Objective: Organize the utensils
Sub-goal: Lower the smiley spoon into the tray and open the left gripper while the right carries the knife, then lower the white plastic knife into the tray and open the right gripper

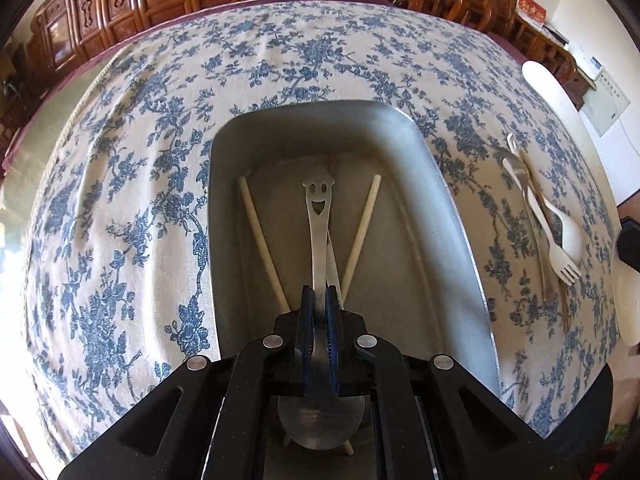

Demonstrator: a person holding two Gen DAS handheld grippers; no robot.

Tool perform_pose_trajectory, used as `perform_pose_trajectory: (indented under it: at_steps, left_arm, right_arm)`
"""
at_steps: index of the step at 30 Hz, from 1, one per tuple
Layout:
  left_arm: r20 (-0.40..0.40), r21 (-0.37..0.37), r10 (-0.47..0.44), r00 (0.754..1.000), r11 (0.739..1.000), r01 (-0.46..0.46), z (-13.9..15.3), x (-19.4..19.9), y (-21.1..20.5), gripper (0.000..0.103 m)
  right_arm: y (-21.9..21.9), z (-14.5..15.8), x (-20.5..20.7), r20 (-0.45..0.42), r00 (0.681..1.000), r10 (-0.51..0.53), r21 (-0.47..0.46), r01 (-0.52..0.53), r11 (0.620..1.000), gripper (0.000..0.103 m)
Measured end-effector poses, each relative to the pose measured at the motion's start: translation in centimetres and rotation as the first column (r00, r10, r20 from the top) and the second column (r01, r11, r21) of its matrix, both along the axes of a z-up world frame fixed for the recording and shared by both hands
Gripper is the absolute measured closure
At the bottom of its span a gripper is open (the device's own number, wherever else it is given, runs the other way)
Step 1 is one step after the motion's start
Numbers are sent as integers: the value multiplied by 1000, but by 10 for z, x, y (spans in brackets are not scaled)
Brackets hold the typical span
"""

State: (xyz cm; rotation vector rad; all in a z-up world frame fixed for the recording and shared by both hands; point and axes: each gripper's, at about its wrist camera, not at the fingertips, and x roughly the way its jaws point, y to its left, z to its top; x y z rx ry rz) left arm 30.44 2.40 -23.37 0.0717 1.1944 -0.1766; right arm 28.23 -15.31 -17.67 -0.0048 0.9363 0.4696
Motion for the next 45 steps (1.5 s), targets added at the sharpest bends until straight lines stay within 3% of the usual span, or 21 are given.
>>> perform_pose_trajectory:
  at_steps: [10,12,14,30,36,45]
  left_arm:
    - [-19,-11,12,1000,1000,-12,-3,4,-1,98]
    - [-6,-13,13,1000,1000,-13,2,2,0,98]
    - [1,-24,16,1000,1000,-16,8,-2,1,89]
    - [156,-41,44,987,998,-38,81,-45,47,87]
    - [187,-43,71,980,997,-64,95,-57,69,87]
    - [194,-55,101,976,994,-92,94,-66,88,87]
  right_arm:
    - [8,-6,6,-13,1000,5,-7,-5,1000,96]
    - [10,-6,5,-15,1000,5,-6,-5,1000,96]
    - [13,-7,5,-16,1000,7,-6,-7,1000,96]
    - [67,-17,15,-35,999,35,38,-33,999,96]
    - [90,-31,23,-78,996,38,53,-33,998,96]
    - [110,-60,41,-118,993,9,-15,-11,1000,96]
